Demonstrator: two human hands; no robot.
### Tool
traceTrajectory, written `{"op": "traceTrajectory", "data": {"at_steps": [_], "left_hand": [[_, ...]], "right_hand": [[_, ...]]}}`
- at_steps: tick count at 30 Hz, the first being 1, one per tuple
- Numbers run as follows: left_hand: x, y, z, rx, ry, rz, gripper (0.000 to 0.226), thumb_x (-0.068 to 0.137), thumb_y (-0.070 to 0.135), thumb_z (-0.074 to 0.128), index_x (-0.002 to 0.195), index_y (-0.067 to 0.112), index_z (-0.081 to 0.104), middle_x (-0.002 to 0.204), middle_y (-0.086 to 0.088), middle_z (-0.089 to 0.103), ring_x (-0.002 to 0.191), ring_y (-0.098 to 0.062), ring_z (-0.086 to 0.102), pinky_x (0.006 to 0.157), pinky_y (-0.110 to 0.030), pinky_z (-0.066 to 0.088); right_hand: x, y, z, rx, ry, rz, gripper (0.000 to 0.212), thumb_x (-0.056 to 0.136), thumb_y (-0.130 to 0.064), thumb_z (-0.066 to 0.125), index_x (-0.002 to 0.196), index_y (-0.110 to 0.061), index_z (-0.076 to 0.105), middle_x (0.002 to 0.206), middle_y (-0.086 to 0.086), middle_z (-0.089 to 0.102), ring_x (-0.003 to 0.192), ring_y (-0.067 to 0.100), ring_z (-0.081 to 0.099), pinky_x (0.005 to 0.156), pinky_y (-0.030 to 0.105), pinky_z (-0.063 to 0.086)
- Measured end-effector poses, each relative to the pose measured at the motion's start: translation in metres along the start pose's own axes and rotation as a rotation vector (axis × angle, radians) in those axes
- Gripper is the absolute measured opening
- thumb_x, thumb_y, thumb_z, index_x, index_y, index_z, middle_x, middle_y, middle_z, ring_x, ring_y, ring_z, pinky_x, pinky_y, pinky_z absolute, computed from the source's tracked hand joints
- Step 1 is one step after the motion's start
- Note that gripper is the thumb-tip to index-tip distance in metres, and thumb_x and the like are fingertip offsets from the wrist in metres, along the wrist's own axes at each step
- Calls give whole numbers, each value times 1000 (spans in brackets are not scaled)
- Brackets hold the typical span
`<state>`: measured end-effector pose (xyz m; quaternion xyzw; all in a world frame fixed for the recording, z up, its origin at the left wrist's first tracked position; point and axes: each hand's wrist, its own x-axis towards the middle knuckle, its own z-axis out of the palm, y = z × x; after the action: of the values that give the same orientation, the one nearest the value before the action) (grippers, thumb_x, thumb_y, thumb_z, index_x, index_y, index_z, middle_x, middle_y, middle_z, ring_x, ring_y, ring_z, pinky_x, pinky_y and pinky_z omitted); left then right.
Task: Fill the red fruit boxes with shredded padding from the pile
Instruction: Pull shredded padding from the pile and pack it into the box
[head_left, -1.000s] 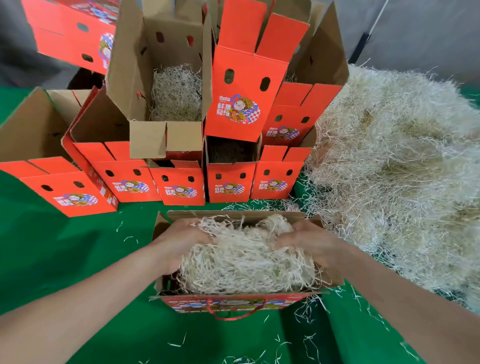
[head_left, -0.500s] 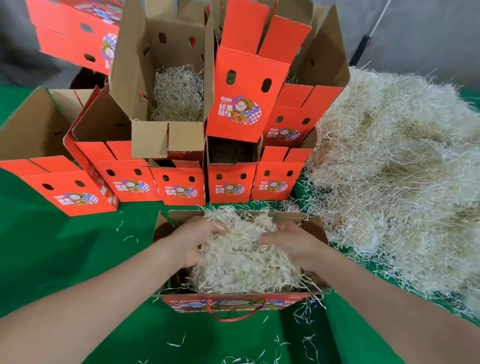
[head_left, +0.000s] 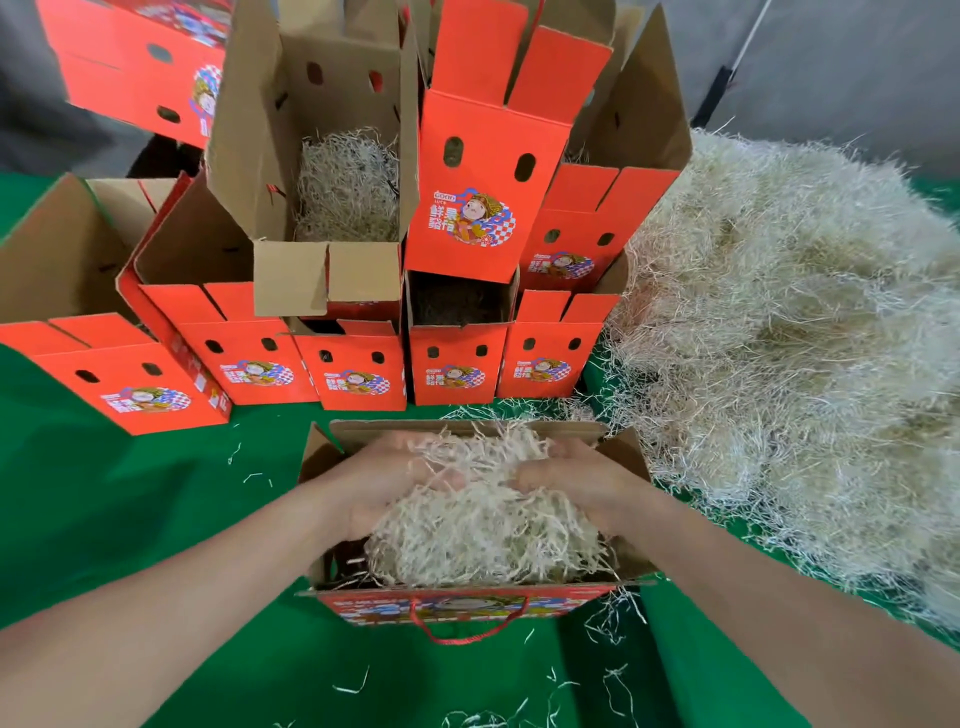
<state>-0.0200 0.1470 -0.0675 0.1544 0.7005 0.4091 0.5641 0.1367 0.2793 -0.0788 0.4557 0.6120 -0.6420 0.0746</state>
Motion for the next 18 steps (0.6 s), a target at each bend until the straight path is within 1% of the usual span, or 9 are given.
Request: {"op": "traceTrajectory", "data": {"at_steps": [1,3,4,9,12,14,16,17,18], "left_hand": [[0,0,-10,-19,32,0,61,70,4,75,124,10,48,113,-7,64,115,-26,51,88,-33,44],[2,-4,-22,5,87,0,76,72,8,74,137,13,36,140,-11,41,130,-28,35,107,-41,26],[1,-6,-22,31,101,-3,78,73,10,75,139,13,33,146,-12,33,134,-29,29,110,-43,20],[7,-15,-20,162,84,48,83,78,21,74,145,13,25,152,-9,25,137,-27,27,111,-40,21],[4,-17,-26,146,85,47,85,76,22,76,145,15,26,151,-9,27,137,-26,27,111,-41,19],[3,-15,-29,146,57,59,91,71,26,79,144,18,26,150,-9,28,137,-25,27,111,-41,19],[2,-9,-29,171,-44,63,112,53,44,84,145,19,24,151,-6,26,136,-23,27,109,-38,20],[2,-5,-24,207,-117,28,126,43,55,84,146,20,20,153,-4,23,137,-22,25,109,-37,21],[2,-2,-16,260,-189,-13,138,34,64,83,147,20,17,154,-3,21,139,-22,23,111,-37,20]], "right_hand": [[-1,2,-7,-6,9,8,97,77,-32,72,146,-8,8,153,9,15,138,27,21,110,41,20],[0,7,-18,-23,35,20,96,76,-35,72,145,-7,12,151,13,19,137,28,23,109,39,22],[1,9,-20,-39,34,26,95,76,-36,72,145,-7,14,151,14,21,136,28,24,109,39,22],[3,10,-21,-57,46,46,93,73,-37,74,143,-8,20,148,14,26,134,29,27,108,42,24],[1,14,-24,-79,52,55,92,73,-36,73,142,-9,21,147,14,27,133,30,28,108,43,24],[1,13,-24,-71,33,45,100,68,-41,75,144,-10,18,148,13,25,135,30,25,109,43,22],[0,4,-21,-18,-31,25,117,54,-50,79,145,-11,16,149,12,24,137,29,22,111,44,18],[0,-3,-17,26,-84,25,122,47,-53,81,144,-13,20,149,11,26,138,28,23,113,45,17],[1,-8,-11,78,-138,18,120,45,-54,83,143,-15,26,148,10,29,137,26,25,114,47,17]]}}
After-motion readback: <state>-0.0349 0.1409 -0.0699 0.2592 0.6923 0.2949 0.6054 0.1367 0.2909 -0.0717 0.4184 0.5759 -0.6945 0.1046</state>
